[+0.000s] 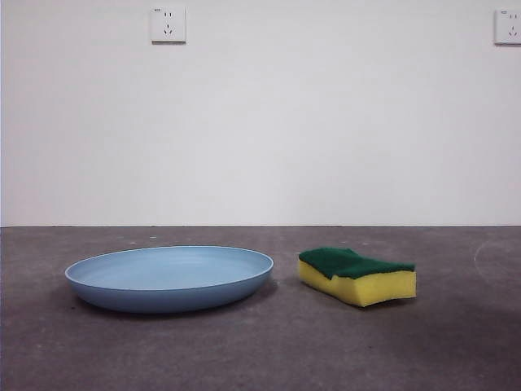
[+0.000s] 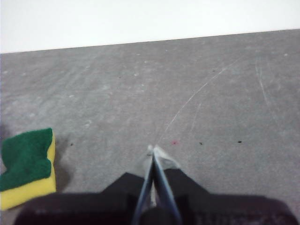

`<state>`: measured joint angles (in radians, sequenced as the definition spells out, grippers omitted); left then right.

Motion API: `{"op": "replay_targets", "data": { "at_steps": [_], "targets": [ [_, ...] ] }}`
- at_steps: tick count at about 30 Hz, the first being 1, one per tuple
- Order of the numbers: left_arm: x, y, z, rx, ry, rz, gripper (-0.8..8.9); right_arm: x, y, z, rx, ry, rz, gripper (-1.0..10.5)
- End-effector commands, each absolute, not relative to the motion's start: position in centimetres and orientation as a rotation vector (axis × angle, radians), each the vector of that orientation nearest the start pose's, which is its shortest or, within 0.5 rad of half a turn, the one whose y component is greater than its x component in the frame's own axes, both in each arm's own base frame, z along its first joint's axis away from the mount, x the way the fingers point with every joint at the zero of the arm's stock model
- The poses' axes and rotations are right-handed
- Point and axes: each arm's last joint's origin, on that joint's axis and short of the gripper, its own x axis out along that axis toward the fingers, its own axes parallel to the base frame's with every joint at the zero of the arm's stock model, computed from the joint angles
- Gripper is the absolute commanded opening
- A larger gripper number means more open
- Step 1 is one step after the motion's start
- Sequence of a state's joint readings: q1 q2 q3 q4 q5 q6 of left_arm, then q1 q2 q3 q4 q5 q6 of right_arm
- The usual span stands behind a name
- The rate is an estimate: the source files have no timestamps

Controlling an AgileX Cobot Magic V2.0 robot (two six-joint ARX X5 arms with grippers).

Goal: Pick up the plate,pick up the cloth,clean the plate with the cloth

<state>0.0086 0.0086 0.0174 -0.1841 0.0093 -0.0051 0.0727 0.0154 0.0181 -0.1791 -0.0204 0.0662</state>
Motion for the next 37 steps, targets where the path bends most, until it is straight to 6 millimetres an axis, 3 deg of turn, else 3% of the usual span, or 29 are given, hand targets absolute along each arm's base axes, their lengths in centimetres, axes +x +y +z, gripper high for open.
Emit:
{"op": "replay_targets", "data": {
  "at_steps": [1, 7, 11, 17, 23, 31, 37],
  "targets": [
    [9.6, 0.1, 14.8, -0.088, 0.168, 0.012, -0.04, 9.6, 0.8, 14.7, 0.190, 0.199, 0.081, 0.0],
    [9.6, 0.1, 14.9, -0.177, 0.181, 0.024, -0.07, 9.6, 0.8, 14.9, 0.381, 0.205, 0.065, -0.1],
    [9.2, 0.0, 15.4, -0.237, 0.253, 0.010, -0.07, 9.5, 0.8, 16.4, 0.424, 0.209, 0.065, -0.1],
    [8.3, -0.1, 18.5, -0.278, 0.232, -0.017, -0.07, 9.8, 1.0, 19.8, 0.427, 0.287, 0.099, -0.1],
    [8.3, -0.1, 21.9, -0.279, 0.231, -0.041, -0.07, 11.2, 1.3, 23.2, 0.382, 0.384, 0.175, -0.1],
    [10.1, -0.5, 25.8, -0.289, 0.356, -0.162, -0.07, 14.3, 2.1, 26.6, 0.346, 0.536, 0.360, 0.0],
    [12.9, -1.1, 26.9, -0.344, 0.575, -0.356, -0.07, 16.6, 2.4, 27.9, 0.288, 0.658, 0.421, 0.1]
  ]
}}
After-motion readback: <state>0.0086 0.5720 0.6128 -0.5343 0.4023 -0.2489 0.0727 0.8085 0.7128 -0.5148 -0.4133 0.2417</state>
